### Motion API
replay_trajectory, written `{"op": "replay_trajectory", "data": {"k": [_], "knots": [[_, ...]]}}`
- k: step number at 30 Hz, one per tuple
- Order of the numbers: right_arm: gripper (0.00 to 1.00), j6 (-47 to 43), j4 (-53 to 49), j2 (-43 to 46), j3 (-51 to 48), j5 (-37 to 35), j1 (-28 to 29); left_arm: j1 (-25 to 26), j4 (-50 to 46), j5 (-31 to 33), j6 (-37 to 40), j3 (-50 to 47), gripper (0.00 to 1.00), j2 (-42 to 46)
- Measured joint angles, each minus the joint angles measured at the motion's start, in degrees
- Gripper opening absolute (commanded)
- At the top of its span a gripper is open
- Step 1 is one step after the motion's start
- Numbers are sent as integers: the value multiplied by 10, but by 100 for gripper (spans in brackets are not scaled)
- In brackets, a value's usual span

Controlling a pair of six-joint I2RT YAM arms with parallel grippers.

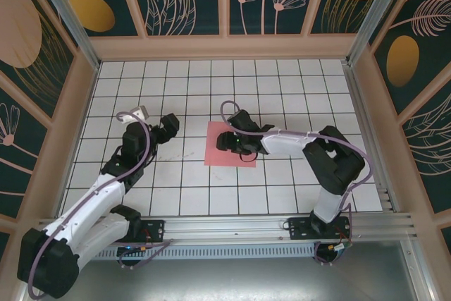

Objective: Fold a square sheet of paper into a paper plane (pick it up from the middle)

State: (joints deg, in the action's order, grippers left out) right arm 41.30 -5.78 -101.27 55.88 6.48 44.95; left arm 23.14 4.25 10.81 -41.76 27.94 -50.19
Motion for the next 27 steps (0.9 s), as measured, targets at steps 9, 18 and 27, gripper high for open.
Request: {"op": "replay_trajectory", "data": {"k": [9,18,27], "knots": [[66,-70,4,-1,-16,3,1,0,1,-17,15,-12,99,10],[66,-155,-23,-1,-7,22,-7,0,9,-76,23,-12,99,-37],[83,-109,-88,0,59,-26,0,0,16,-108,25,-9,99,-66]]}}
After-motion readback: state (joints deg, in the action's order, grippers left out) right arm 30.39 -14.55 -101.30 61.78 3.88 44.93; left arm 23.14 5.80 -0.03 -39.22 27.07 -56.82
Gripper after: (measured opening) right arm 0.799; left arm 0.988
